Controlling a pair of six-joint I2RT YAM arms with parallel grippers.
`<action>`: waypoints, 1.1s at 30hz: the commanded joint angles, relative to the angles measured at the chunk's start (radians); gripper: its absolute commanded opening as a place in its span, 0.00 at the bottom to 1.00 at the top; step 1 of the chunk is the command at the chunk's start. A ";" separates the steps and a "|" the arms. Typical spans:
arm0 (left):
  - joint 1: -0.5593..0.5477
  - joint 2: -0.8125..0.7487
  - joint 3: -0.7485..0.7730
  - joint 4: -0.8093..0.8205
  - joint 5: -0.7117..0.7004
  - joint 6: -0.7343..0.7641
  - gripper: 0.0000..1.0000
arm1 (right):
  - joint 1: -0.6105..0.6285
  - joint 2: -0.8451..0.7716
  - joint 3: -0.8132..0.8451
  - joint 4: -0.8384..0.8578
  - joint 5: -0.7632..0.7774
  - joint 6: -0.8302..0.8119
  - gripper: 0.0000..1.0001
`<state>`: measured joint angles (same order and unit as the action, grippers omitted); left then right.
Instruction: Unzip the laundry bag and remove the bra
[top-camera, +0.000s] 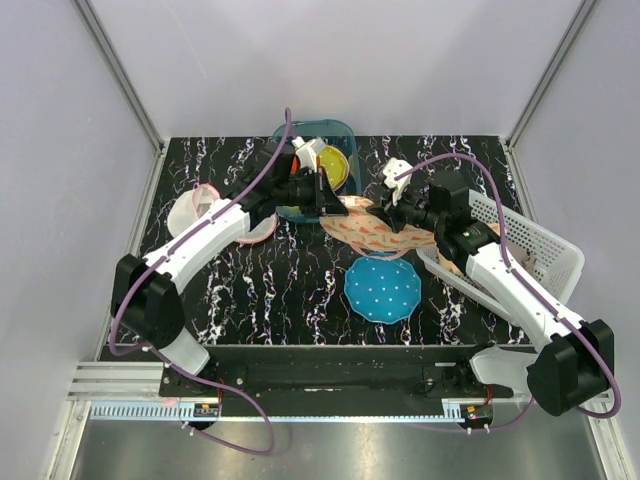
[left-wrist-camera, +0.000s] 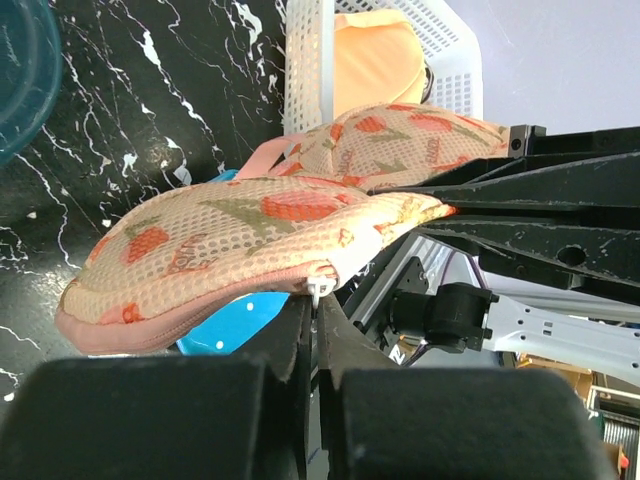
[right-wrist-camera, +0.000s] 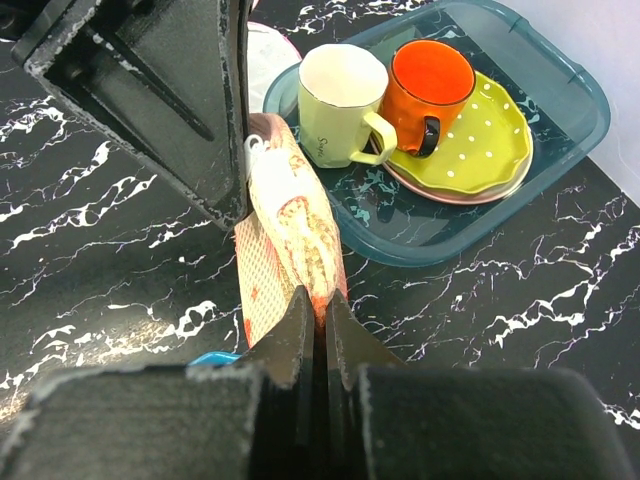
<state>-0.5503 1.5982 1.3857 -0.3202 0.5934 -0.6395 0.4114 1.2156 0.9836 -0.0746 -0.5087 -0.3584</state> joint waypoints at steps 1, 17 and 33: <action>0.044 -0.069 0.010 0.020 -0.050 0.037 0.00 | -0.002 -0.019 0.021 0.030 -0.016 -0.008 0.00; 0.240 -0.185 -0.186 0.128 0.134 0.023 0.00 | -0.009 -0.146 -0.128 0.470 -0.040 0.134 0.00; 0.205 -0.152 -0.030 0.109 0.174 0.004 0.00 | 0.038 -0.034 0.056 0.082 0.049 -0.099 0.93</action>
<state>-0.3229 1.4445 1.2896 -0.2527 0.7670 -0.6468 0.4309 1.1896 0.9691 0.1143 -0.5251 -0.3359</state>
